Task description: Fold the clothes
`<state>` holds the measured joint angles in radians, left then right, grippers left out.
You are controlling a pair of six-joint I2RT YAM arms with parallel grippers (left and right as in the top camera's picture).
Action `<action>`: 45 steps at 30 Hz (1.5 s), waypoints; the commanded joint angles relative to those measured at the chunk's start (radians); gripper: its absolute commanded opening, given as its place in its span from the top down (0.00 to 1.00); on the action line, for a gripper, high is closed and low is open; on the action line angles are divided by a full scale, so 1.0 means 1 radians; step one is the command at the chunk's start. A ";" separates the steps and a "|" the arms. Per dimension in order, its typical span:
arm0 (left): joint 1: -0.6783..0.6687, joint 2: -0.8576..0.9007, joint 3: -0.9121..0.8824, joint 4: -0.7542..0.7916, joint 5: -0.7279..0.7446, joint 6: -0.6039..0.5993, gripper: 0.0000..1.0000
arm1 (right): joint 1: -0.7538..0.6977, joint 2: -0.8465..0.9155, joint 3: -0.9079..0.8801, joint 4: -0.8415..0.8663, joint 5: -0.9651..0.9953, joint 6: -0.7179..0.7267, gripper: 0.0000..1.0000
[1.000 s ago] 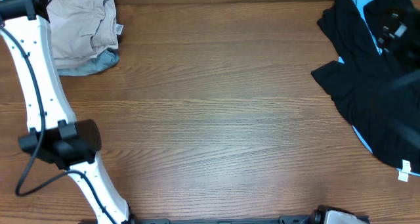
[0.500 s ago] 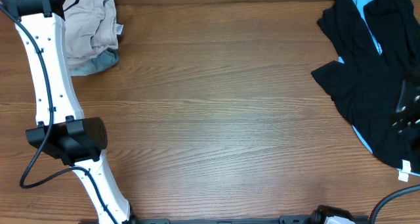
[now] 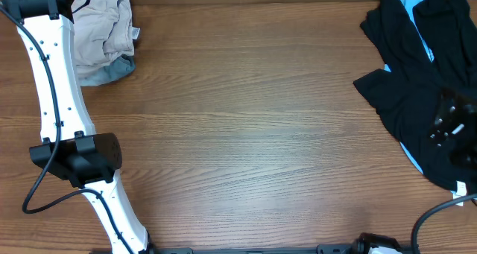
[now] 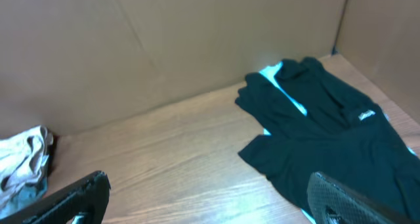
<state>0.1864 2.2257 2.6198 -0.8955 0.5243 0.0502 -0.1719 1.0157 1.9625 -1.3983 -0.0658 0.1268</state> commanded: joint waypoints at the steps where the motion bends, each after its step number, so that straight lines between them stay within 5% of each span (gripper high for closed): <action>1: -0.004 -0.004 0.002 0.002 0.016 -0.013 0.00 | 0.048 -0.131 -0.252 0.190 0.028 -0.038 0.00; 9: -0.004 -0.004 0.002 0.002 0.016 -0.013 0.00 | 0.088 -0.462 -0.961 0.703 -0.014 -0.042 0.00; 21: -0.004 -0.004 0.002 0.002 0.016 -0.013 0.00 | 0.129 -0.911 -1.730 1.235 -0.014 -0.031 0.00; 30: -0.004 -0.004 0.002 0.002 0.016 -0.013 0.00 | 0.129 -1.013 -1.955 1.414 -0.016 0.034 0.00; 45: -0.004 -0.004 0.002 0.002 0.016 -0.013 0.00 | 0.129 -1.013 -1.955 1.325 -0.042 0.034 0.00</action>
<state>0.1864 2.2257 2.6198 -0.8978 0.5243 0.0502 -0.0498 0.0147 0.0181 -0.0788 -0.1005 0.1570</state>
